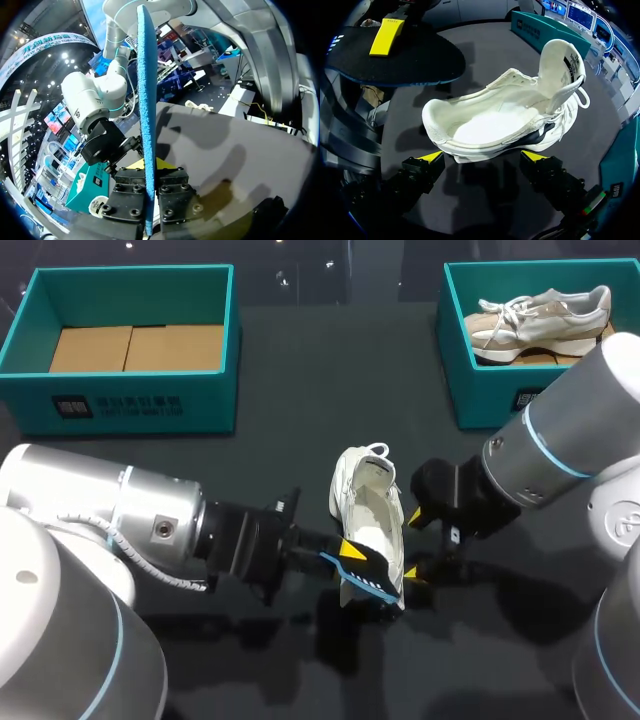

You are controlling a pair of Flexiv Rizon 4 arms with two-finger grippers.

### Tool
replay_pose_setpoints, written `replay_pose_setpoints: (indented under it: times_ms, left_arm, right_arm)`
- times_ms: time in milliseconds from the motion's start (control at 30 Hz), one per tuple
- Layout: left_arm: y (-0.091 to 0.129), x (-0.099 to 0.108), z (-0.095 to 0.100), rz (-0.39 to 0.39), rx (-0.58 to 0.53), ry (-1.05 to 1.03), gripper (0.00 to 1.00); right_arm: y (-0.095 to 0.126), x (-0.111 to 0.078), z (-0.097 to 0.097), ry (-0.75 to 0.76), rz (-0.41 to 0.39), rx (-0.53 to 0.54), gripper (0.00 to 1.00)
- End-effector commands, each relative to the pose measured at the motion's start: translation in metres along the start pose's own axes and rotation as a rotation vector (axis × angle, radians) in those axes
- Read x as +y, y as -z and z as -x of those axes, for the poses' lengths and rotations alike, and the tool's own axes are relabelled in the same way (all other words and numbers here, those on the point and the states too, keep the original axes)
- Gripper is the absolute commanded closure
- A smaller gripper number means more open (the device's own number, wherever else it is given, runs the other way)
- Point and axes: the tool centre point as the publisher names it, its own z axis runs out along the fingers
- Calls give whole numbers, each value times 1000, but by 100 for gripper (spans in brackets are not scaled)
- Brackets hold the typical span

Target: Take the shoe out of the shoebox, open the shoe tongue, remove and reinsert the insole, then place the shoe into the shoebox

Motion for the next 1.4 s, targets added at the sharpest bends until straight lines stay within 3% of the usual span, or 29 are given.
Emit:
replay_pose_setpoints:
  times_ms: [33,567,1167,1400]
  left_arm:
    - [-3,0,1,3,3,0,100]
    - [-29,12,23,-148,15,8,100]
    - [-42,13,21,-267,-28,-22,100]
    - [-43,13,21,-272,-30,-19,100]
  right_arm:
    - [-1,0,-1,0,-1,-4,0]
    - [-1,0,-1,0,-1,-4,0]
    - [-1,0,-1,0,-1,-4,0]
    - [-1,0,-1,0,-1,-4,0]
